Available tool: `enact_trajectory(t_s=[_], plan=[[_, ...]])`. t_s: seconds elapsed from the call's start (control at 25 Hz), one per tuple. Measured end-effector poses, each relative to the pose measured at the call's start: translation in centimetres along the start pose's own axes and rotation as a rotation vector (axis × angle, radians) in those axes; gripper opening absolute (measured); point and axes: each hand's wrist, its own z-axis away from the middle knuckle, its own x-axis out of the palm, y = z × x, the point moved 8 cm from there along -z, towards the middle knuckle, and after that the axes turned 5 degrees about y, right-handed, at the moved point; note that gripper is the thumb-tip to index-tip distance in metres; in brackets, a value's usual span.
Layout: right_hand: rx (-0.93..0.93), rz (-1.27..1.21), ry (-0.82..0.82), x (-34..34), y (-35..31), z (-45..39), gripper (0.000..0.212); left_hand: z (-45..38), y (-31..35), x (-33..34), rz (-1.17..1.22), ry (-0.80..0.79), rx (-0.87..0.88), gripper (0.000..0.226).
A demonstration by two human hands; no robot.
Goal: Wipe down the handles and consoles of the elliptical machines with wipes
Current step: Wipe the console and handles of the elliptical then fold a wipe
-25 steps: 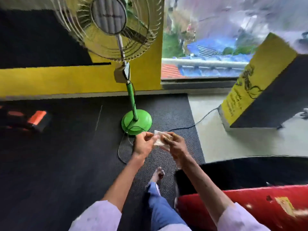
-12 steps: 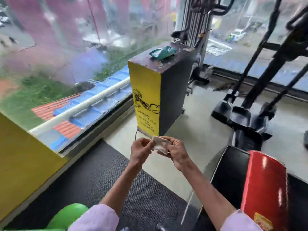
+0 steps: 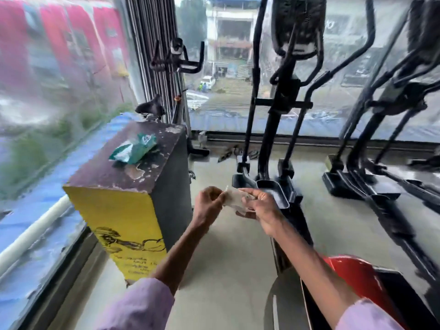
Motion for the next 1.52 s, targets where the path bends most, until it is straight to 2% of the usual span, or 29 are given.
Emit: enact_trajectory(t_s=[0.12, 0.2, 0.28, 0.56, 0.72, 0.8, 0.92, 1.0, 1.08, 1.24, 1.36, 1.44, 1.52], plan=[[-0.119, 0.059, 0.19, -2.0, -5.8, -7.8, 0.027, -9.9, 3.1, 2.3, -0.033, -0.028, 0.074, 0.005], [-0.177, 0.052, 0.297, -4.3, -9.7, -13.5, 0.031, -16.7, 5.8, 4.5, -0.044, -0.027, 0.132, 0.004], [-0.208, 0.027, 0.368, -6.5, -13.6, -18.5, 0.032, -22.6, 9.0, 6.6, -0.052, -0.019, 0.206, 0.013], [-0.331, -0.107, 0.39, -14.5, -27.9, -38.2, 0.021, -44.3, 20.9, 17.9, -0.004, 0.003, 0.257, 0.023], [-0.313, -0.247, 0.342, -17.1, -34.4, -47.8, 0.013, -53.4, 27.1, 21.0, 0.011, 0.036, 0.318, 0.014], [-0.332, -0.295, 0.306, -17.7, -37.1, -51.6, 0.016, -57.4, 29.5, 22.2, 0.038, 0.061, 0.335, 0.021], [-0.359, -0.285, 0.366, -19.1, -40.3, -58.1, 0.014, -64.2, 33.2, 24.6, 0.051, 0.087, 0.395, 0.017], [-0.407, -0.226, 0.434, -20.1, -42.7, -61.7, 0.017, -68.2, 36.0, 25.9, 0.034, 0.123, 0.441, 0.005], [-0.48, -0.141, 0.533, -21.4, -46.1, -65.0, 0.022, -72.4, 39.5, 27.0, -0.025, 0.197, 0.498, 0.014], [-0.627, 0.114, 0.701, -23.6, -54.0, -71.9, 0.03, -80.8, 47.0, 28.9, -0.146, 0.375, 0.64, 0.01], [-0.741, 0.411, 0.804, -24.3, -59.0, -76.8, 0.034, -86.5, 50.7, 30.4, -0.204, 0.478, 0.65, 0.038], [-0.787, 0.594, 0.865, -24.3, -61.2, -80.1, 0.034, -90.3, 52.1, 32.8, -0.331, 0.455, 0.635, 0.06], [-0.922, 0.729, 0.913, -23.6, -63.0, -83.0, 0.033, -93.8, 52.2, 35.4, -0.427, 0.4, 0.617, 0.076]])
